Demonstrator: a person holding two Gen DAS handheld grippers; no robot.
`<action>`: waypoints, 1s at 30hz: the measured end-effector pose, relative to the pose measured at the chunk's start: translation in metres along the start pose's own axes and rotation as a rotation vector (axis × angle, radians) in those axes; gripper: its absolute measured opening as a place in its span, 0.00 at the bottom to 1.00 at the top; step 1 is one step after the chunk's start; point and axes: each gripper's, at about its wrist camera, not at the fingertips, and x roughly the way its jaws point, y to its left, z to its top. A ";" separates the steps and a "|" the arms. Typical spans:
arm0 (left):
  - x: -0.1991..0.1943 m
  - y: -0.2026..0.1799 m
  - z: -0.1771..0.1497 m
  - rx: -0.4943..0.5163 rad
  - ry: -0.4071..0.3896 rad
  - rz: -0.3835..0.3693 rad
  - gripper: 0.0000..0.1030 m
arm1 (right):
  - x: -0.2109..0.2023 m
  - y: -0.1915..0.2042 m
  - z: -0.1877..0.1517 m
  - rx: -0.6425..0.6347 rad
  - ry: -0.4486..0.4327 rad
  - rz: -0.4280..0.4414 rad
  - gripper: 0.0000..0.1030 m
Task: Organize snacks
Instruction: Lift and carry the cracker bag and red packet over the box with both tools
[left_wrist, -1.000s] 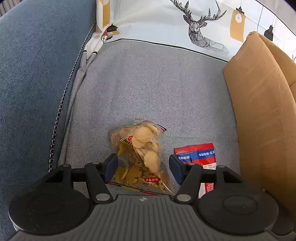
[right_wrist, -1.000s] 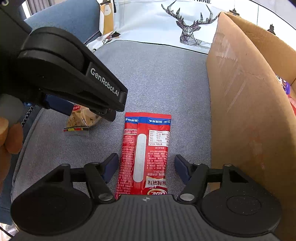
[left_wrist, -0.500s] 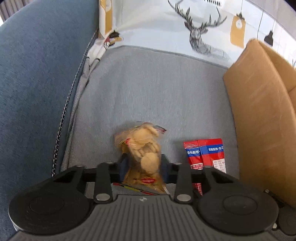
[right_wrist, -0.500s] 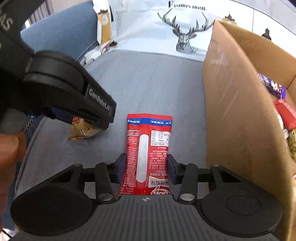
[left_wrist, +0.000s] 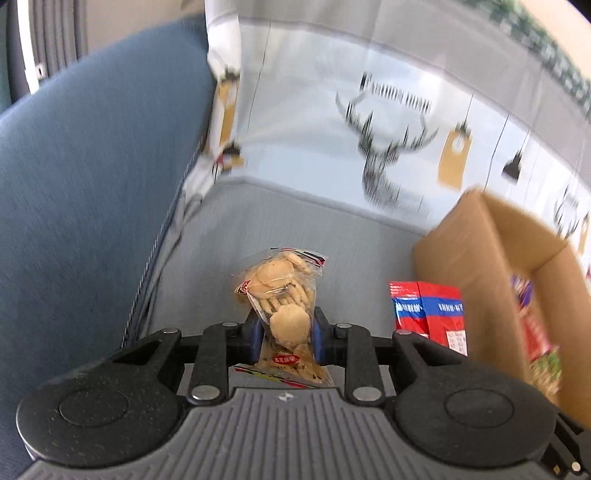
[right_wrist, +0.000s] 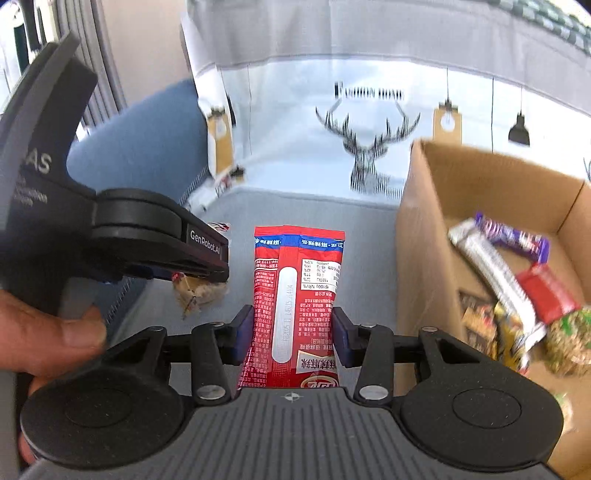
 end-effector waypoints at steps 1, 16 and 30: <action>-0.006 -0.001 0.003 -0.009 -0.028 -0.007 0.28 | -0.004 -0.001 0.003 0.001 -0.015 0.004 0.44; -0.067 -0.024 0.021 -0.070 -0.288 -0.101 0.28 | -0.056 -0.053 0.038 0.023 -0.183 0.011 0.44; -0.093 -0.074 0.015 -0.045 -0.403 -0.220 0.28 | -0.075 -0.107 0.041 0.023 -0.262 -0.070 0.44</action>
